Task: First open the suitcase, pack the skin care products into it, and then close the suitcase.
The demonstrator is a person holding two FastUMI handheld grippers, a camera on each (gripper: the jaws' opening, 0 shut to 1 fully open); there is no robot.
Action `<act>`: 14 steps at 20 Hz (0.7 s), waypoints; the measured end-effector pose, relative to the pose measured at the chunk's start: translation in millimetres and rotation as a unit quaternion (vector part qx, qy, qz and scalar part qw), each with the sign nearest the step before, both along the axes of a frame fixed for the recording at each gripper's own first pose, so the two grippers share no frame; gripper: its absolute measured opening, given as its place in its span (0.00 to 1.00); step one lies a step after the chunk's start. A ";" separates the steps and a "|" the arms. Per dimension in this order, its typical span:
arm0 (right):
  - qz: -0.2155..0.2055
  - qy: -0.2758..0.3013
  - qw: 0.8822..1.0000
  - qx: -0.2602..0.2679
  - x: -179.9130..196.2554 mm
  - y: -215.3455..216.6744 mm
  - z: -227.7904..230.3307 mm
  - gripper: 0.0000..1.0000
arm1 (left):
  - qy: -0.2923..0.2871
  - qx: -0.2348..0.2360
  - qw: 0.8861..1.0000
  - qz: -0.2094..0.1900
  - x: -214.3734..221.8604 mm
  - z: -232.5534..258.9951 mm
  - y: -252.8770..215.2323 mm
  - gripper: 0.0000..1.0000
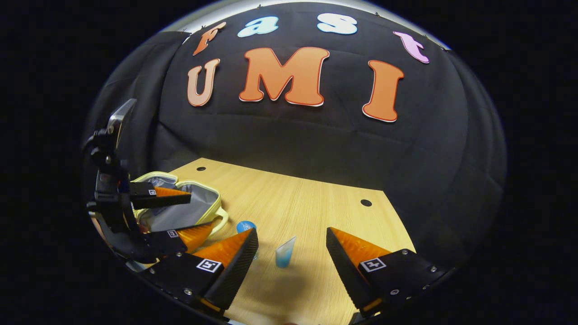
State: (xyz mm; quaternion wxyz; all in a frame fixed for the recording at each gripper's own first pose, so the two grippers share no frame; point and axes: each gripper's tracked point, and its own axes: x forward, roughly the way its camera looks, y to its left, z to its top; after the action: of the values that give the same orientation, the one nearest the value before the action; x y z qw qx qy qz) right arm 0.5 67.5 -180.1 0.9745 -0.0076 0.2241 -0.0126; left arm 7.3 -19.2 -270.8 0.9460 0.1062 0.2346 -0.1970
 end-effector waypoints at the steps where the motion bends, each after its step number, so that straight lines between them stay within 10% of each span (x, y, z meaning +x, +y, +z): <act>1: 0.004 0.004 1.000 0.000 0.1 -3.2 -4.2 0.96 | 0.004 0.001 1.000 -0.004 -0.1 -5.7 -9.6 0.98; 14: 0.083 0.058 0.995 0.014 6.3 -14.4 -77.5 0.96 | 0.050 -0.015 0.999 -0.005 5.2 -102.5 -89.1 0.81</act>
State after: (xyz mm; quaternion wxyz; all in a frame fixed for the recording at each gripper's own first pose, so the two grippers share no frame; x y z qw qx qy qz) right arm 6.8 53.1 -257.6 0.9575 -0.0132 0.2789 0.0725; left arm 12.6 -108.3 -373.4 0.9336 0.0830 0.2778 -0.2107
